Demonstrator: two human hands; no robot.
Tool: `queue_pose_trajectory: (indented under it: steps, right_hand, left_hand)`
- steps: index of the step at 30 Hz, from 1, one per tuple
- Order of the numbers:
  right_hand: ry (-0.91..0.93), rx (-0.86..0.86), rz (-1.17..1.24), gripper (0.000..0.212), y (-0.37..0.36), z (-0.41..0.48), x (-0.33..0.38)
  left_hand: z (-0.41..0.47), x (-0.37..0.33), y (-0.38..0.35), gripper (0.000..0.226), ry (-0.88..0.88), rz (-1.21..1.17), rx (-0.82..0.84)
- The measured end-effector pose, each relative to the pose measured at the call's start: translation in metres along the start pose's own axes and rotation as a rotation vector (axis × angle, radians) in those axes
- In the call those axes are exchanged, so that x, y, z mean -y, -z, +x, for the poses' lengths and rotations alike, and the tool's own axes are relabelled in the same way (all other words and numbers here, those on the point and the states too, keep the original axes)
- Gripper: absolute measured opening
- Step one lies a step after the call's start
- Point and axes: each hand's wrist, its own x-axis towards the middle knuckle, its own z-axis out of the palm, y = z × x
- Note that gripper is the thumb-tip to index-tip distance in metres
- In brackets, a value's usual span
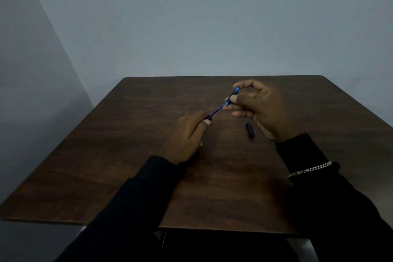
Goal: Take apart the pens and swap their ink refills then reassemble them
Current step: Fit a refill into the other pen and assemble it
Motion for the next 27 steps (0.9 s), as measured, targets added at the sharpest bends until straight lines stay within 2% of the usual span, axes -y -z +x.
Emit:
queue_pose_trajectory:
  steps: [27]
  right_hand:
    - [-0.020, 0.037, 0.009, 0.016, -0.001, 0.001, -0.003]
  left_hand:
    - [-0.001, -0.009, 0.005, 0.029, 0.013, -0.002, 0.032]
